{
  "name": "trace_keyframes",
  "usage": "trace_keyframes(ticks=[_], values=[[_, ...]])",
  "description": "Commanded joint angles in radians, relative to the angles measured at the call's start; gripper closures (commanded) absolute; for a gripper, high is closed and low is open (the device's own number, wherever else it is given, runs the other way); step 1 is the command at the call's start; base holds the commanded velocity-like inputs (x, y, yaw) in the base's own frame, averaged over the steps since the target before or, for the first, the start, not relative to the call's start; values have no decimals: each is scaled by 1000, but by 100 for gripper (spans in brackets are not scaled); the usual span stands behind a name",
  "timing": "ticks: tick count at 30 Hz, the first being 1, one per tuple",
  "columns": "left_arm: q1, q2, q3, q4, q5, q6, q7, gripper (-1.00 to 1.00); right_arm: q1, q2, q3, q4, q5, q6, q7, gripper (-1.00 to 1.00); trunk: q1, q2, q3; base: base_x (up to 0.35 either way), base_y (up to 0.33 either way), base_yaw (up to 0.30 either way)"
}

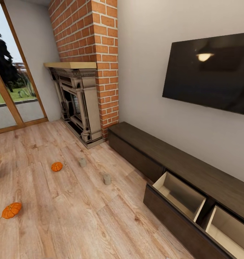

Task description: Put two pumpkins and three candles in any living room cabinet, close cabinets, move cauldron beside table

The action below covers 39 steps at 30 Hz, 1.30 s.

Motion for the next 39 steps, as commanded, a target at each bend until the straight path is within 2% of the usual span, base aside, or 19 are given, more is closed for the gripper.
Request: trace_keyframes(ticks=[1, 2, 4, 5, 6, 9, 10, 11, 12, 13, 15, 17, 20, 24, 27, 30, 36, 38, 39], values=[[0, 8, -4, -1, 1, 6, -47, -100, 1, -1, 7, 0, -9, -5, -6, -100, 0, 0, -1, 0, 0, 0], [0, 11, -4, -1, 1, 2, -73, -100, 1, -1, 7, 0, -9, -5, -6, -100, 0, 0, -1, 0, 0, 0], [1, 26, -4, -1, -1, -30, -184, -100, 3, -1, 7, 0, -7, -6, -6, -100, 0, 0, -1, 0, 0, 0], [1, 30, -4, -1, -2, -40, -212, -100, 3, -1, 7, 0, -7, -6, -6, -100, 0, 0, -1, 0, 0, 0], [1, 41, -4, -1, -3, -59, -267, -100, 3, -1, 7, 0, -7, -6, -6, -100, 0, 0, -1, 0, 0, 0], [2, 60, -4, -1, -2, -99, -373, -100, 4, -1, 7, 0, -6, -7, -6, -100, 0, 0, -1, 0, 0, 0], [2, 71, -4, -1, -2, -123, -433, -100, 4, -1, 7, 0, -5, -8, -6, -100, 0, 0, -1, 0, 0, 0], [2, 76, -3, 0, -2, -135, -467, -100, 4, -1, 7, -1, -4, -8, -6, -100, 0, 0, -1, 0, 0, 0], [2, 87, -3, 0, -1, -158, -539, -100, 4, -1, 8, -1, -3, -8, -6, -100, 0, 0, -1, 0, 0, 0], [2, 93, -2, 0, -1, -168, -575, -100, 4, -1, 8, -1, -3, -9, -6, -100, 0, 0, -1, 0, 0, 0], [2, 108, -1, 0, 9, -202, -693, -100, 4, 0, 11, -4, -2, -10, -7, -100, 0, 0, -1, 0, 0, 0], [3, 114, 0, 0, 32, -223, -740, -100, 4, 0, 14, -12, -2, -11, -7, -100, 0, 0, -1, 0, 0, 0], [3, 118, 0, -1, 70, -274, -779, -100, 5, 1, 39, -52, -2, -13, -8, -100, 0, 0, -1, 0, 0, 0], [3, 120, 0, -1, 80, -316, -793, -100, 29, 0, 78, -184, -1, -3, -11, -100, 0, 0, -1, 0, 0, 0], [3, 120, -1, -2, 84, -326, -795, -100, 46, 0, 90, -262, -2, 1, -12, -100, 0, 0, -1, 0, 0, 0], [2, 120, 0, -5, 86, -328, -796, -100, 50, 0, 94, -281, -2, 3, -12, -100, 0, 0, -1, 0, 0, 0], [2, 120, 1, -11, 103, -327, -803, -100, 52, 1, 102, -287, -2, 2, -15, -100, -23, 42, 18, 0, 0, 0], [1, 120, 2, -23, 117, -304, -818, -100, 52, 1, 111, -286, -2, 2, -16, -100, -31, 56, 24, 0, 0, 0], [1, 120, 3, -37, 124, -267, -826, -100, 52, 1, 116, -285, -2, 1, -17, -100, -35, 63, 27, 0, 0, 0]])
